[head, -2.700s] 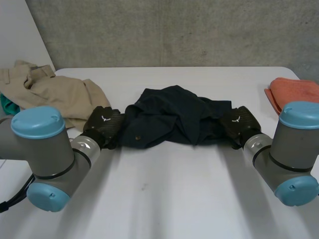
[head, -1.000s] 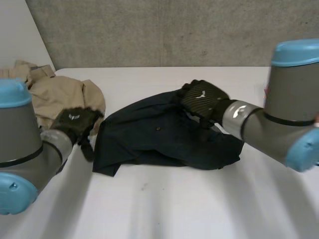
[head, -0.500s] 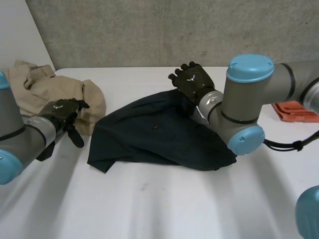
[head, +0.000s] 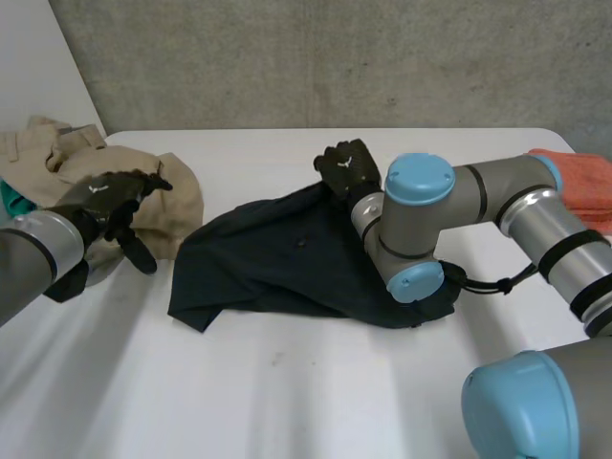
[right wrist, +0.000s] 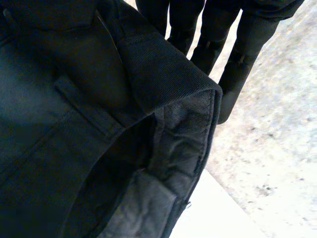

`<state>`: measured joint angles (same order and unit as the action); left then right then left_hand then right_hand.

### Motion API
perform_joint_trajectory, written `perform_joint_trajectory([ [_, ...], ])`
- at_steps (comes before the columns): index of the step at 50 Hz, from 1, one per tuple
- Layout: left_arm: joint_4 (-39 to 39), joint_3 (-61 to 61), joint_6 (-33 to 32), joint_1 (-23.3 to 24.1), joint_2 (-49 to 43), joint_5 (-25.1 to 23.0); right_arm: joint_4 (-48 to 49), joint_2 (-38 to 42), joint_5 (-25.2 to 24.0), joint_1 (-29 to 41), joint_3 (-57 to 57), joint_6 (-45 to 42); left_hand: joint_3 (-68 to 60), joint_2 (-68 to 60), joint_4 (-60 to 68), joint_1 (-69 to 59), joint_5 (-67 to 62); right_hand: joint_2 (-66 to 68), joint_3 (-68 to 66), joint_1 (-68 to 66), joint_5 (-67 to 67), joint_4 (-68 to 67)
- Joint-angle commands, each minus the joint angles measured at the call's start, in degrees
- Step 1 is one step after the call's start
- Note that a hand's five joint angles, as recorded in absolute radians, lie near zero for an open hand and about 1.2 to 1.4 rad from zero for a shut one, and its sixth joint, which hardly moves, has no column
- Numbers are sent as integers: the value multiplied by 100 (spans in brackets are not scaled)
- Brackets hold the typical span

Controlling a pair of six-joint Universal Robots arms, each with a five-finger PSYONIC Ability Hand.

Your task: Fold the laundry.

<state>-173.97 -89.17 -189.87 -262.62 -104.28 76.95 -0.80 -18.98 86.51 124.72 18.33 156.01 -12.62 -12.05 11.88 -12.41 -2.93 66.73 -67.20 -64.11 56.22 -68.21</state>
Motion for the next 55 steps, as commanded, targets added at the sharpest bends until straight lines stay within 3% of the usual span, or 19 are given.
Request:
perform_joint_trajectory([
  [1,-445,610,-67,-88,-610,110,-359,-1413,-54,-62,1180,-45,262,205,-188,241,293,1327,-1280,-1589,1378,-1179],
  [8,-454,1594,-278,-62,-1419,40,-404,-3338,-643,-255,2806,-27,262,205,-188,241,293,1327,-1280,-1589,1378,-1179],
  [13,-95,2139,-463,122,-1937,-442,-448,-4585,-1021,-387,3912,17,262,205,-188,241,293,1327,-1280,-1589,1378,-1179],
  [20,538,2264,-507,561,-2316,-1251,-456,-5641,-1224,-624,4889,253,262,205,-188,241,293,1327,-1280,-1589,1378,-1179],
  [25,697,2246,-533,835,-2448,-1323,-474,-5968,-1294,-826,5321,473,91,34,-17,70,123,1327,-1280,-1589,1378,-1179],
  [29,680,2342,-533,984,-2553,-1174,-439,-6012,-1373,-1011,5541,544,-2058,-2115,2132,-2079,-2026,1327,-1280,-1589,1378,-1179],
  [30,628,2438,-525,1028,-2606,-1086,-421,-5986,-1391,-1055,5576,544,-4262,-4319,4336,-4283,-4230,1327,-1280,-1589,1378,-1179],
  [33,487,2798,-472,1116,-2659,-806,-343,-5724,-1356,-1160,5515,527,-6733,-6791,6808,-6755,-6702,1327,-1280,-1589,1378,-1179],
  [36,399,3247,-332,1291,-2624,-384,-211,-5371,-1303,-1196,5243,465,-6738,-6795,6812,-6759,-6707,1327,-1280,-1589,1378,-1179],
  [41,-101,4397,177,1546,-2317,433,255,-4624,-785,-1240,4032,403,-6738,-6795,6812,-6759,-6707,1327,-1280,-1589,1378,-1179],
  [44,-715,5047,537,1652,-2063,1144,632,-4186,-241,-1240,2865,430,-6738,-6795,6812,-6759,-6707,1327,-1280,-1589,1378,-1179],
  [48,-1506,5427,583,1731,-1685,1848,1106,-3921,-99,-1196,1967,570,-6738,-6795,6812,-6759,-6707,1327,-1280,-1589,1378,-1179],
  [55,-2168,4814,521,1688,-955,1877,1873,-3920,-143,-1231,1814,588,-6738,-6795,6812,-6759,-6707,1327,-1280,-1589,1378,-1179],
])
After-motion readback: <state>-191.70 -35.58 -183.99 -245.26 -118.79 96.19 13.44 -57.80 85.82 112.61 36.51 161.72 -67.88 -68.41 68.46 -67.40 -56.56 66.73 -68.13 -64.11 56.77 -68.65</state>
